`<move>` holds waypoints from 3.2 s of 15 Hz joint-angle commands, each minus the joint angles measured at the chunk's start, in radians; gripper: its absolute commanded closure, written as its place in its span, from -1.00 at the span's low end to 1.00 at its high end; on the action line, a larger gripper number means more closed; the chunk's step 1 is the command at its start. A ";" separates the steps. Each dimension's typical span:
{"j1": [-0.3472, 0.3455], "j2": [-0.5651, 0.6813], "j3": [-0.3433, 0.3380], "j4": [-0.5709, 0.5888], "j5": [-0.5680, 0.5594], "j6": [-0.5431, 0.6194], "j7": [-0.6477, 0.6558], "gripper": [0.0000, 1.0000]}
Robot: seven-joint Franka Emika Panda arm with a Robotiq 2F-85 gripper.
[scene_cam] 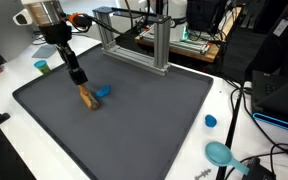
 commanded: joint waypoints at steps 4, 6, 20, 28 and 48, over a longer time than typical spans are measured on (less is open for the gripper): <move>0.023 -0.212 -0.002 -0.201 -0.098 0.024 -0.140 0.57; 0.052 -0.275 -0.022 -0.266 -0.192 0.070 -0.121 0.57; 0.043 -0.223 0.002 -0.259 -0.139 0.014 -0.111 0.57; 0.045 -0.178 -0.005 -0.259 -0.144 0.023 -0.093 0.07; 0.069 -0.087 -0.042 -0.167 -0.238 -0.148 -0.015 0.57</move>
